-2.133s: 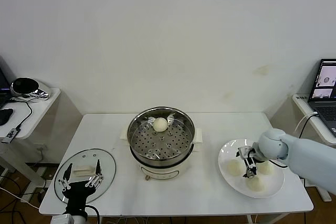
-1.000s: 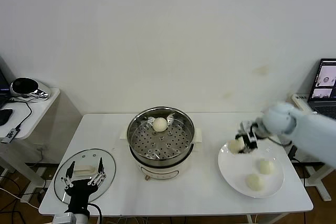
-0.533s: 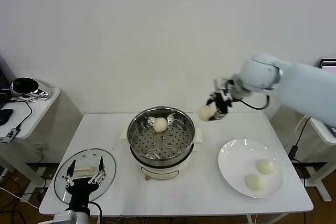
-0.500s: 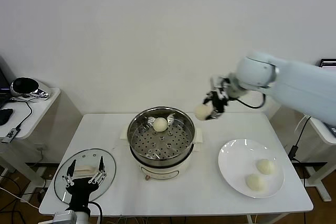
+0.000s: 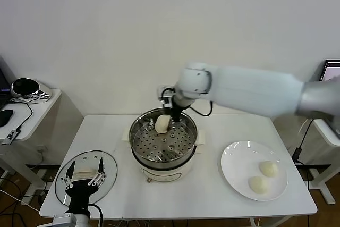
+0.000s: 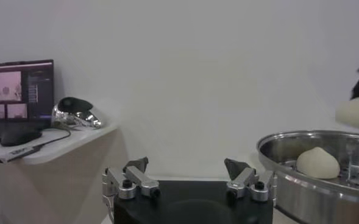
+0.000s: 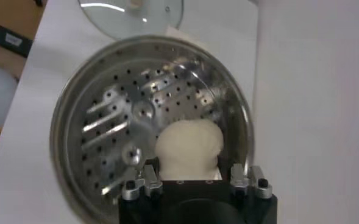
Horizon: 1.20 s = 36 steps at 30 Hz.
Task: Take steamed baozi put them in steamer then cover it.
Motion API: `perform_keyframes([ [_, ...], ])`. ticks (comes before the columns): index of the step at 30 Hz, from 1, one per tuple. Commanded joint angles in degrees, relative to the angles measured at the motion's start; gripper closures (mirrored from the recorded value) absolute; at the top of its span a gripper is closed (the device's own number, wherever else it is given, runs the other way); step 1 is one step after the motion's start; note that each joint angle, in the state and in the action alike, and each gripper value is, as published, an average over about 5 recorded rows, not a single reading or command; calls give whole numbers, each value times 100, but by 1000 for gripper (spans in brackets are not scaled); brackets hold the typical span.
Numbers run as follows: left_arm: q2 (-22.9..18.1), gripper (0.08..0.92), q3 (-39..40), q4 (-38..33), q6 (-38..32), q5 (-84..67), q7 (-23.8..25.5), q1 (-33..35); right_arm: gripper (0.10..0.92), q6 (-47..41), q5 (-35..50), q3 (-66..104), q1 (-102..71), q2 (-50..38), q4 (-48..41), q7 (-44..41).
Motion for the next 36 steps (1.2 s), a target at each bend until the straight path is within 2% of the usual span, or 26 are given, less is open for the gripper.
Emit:
perform_keyframes([
  [1,-10,177,-4,-2,-11,8,0,5,434,-232,38,-43,-718,1151,-851,296],
  [17,-22,177,8,2,-121,16,-15,39,431,-144,-237,77,-1197,1444,-1327,489],
  [19,-24,177,13,-6,-127,21,-16,49,419,-145,-246,100,-1153,1401,-1295,440],
  [22,-25,177,20,-27,-129,30,-16,65,360,-143,-251,110,-902,1189,-1068,222],
  [28,-17,177,13,-62,-125,31,-15,74,218,304,-523,58,209,211,-384,-803],
  [36,14,177,32,-98,-113,30,-12,78,203,1348,-1285,-359,1266,-1957,985,-1910],
])
